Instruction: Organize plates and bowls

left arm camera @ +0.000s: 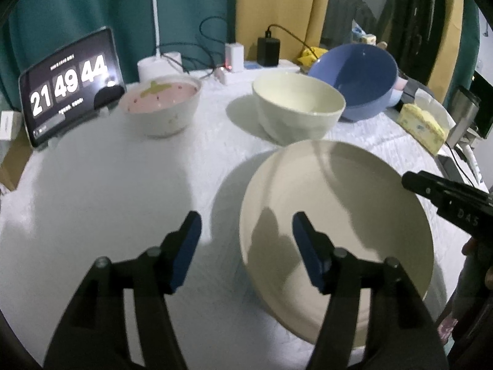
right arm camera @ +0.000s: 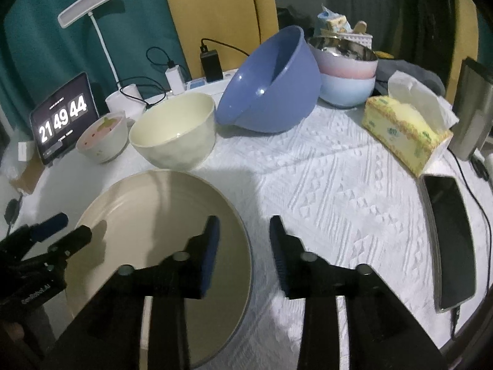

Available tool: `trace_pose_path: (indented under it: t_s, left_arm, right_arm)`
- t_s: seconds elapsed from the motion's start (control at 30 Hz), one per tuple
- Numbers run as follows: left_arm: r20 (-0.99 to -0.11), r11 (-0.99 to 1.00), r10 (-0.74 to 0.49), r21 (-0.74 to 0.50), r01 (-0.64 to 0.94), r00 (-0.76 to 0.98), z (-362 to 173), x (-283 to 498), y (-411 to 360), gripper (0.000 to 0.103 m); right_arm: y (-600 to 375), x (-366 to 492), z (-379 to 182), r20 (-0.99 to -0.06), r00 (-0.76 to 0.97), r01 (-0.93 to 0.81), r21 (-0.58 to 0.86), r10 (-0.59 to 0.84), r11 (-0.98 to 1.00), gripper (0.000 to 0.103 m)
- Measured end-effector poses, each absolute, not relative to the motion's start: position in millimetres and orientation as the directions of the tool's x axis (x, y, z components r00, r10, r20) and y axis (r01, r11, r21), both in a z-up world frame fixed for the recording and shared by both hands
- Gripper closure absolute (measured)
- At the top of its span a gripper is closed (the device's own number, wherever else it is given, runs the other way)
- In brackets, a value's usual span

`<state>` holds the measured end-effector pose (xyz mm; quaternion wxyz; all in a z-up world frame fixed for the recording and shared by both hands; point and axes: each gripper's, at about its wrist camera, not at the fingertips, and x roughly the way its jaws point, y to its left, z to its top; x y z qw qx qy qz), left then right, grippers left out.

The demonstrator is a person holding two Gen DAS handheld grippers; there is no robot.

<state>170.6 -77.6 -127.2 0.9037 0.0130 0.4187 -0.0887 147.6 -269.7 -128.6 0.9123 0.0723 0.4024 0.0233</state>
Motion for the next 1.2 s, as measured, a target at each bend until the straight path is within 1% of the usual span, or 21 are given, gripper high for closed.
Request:
trace_pose_path:
  t_s: [0.23,0.4,0.57,0.63,0.67,0.7,0.9,1.2]
  left_arm:
    - [-0.784,0.981,-0.151,-0.044,0.189,0.602,-142.0,173.5,-84.2,0.04]
    - [-0.778,0.98,-0.159,-0.048,0.194,0.608,-143.2,173.9,-83.7,0.04]
    - [-0.774,0.975,-0.192,-0.082,0.204,0.604,-144.3,173.9,-80.5,0.041]
    - [-0.772,0.97,-0.215,-0.1,0.22,0.598,-144.5,173.1,-81.6,0.046]
    - [-0.77,0.967,-0.224,-0.101,0.232,0.597,-143.9,172.4,-83.4,0.05]
    - [-0.769,0.964,-0.232,-0.102,0.244,0.595,-143.7,171.5,-86.0,0.052]
    - [-0.764,0.965,-0.232,-0.103,0.242,0.602,-142.6,169.3,-89.1,0.053]
    - [-0.749,0.966,-0.239,-0.12,0.229,0.617,-137.4,162.0,-72.3,0.054]
  right_arm:
    - [-271.7,147.8,-143.7,-0.753,0.649,0.024,0.163,0.108,0.986,0.066]
    - [-272.7,149.7,-152.1,-0.767,0.628,0.025,0.192,0.134,0.981,0.066]
    - [-271.3,149.9,-155.4,-0.764,0.623,0.014,0.222,0.165,0.975,0.066]
    - [-270.7,149.3,-157.3,-0.759,0.621,0.001,0.251,0.196,0.968,0.066]
    - [-269.6,148.9,-157.6,-0.757,0.621,-0.002,0.259,0.204,0.966,0.066]
    - [-267.7,148.4,-157.6,-0.756,0.622,0.0,0.258,0.202,0.966,0.066]
    - [-264.9,148.0,-155.6,-0.762,0.624,0.033,0.246,0.172,0.969,0.066]
    - [-248.7,143.7,-141.6,-0.755,0.641,0.028,0.205,0.14,0.978,0.066]
